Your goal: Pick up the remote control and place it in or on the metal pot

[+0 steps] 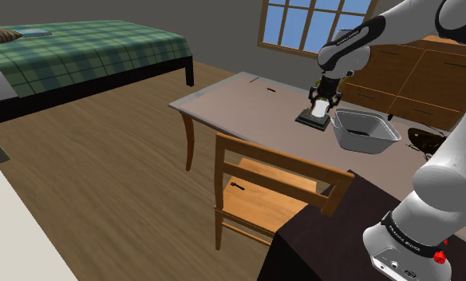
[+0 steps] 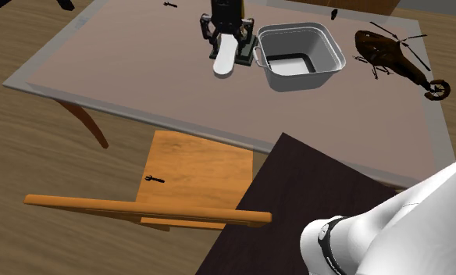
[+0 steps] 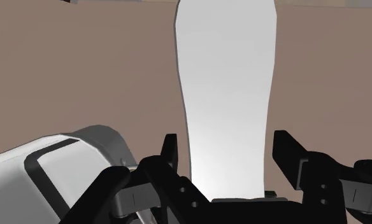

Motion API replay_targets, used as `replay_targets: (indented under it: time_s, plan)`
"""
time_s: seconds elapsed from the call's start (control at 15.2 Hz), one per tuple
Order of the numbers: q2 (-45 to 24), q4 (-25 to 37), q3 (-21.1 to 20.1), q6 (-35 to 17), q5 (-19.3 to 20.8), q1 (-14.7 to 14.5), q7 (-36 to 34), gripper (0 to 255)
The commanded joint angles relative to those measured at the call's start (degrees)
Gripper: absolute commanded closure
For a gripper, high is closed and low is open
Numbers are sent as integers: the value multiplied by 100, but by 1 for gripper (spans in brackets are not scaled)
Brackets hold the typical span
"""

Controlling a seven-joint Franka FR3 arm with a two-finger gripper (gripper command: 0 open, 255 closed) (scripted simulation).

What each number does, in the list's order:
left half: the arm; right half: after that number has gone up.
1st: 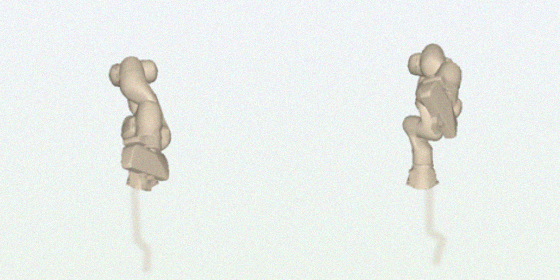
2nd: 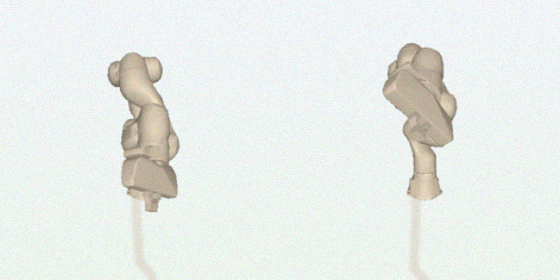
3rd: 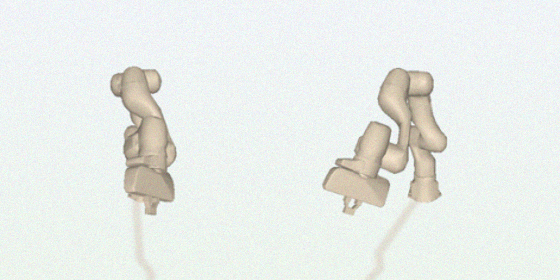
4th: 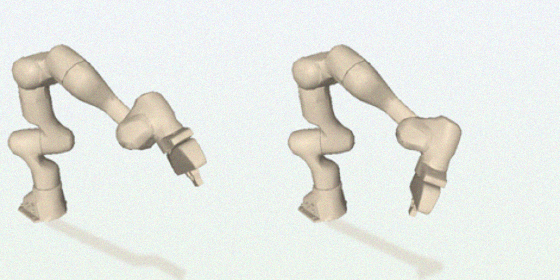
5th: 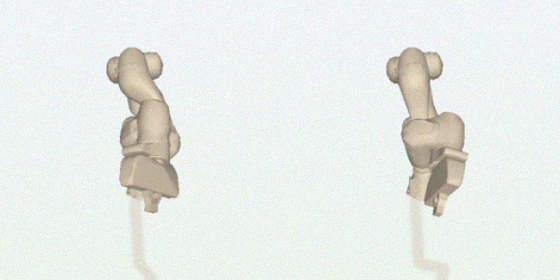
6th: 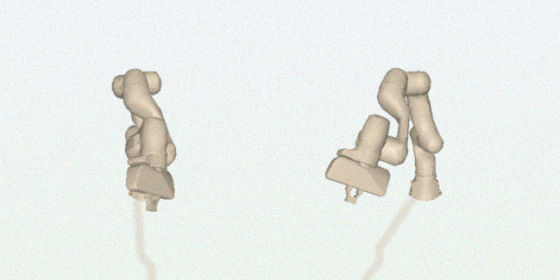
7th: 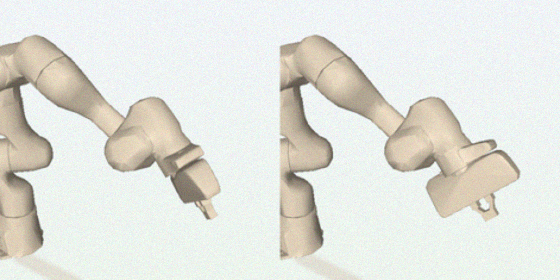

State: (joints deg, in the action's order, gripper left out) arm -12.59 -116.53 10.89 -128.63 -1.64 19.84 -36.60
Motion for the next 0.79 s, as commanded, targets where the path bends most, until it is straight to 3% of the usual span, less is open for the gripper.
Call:
replay_targets:
  time_s: [0.0, 0.73]
  plan:
    - [18, -19, 107, -4, -24, 180, 308, 255]
    - [-438, 630, 568, 211, -294, 1145, 1848, 255]
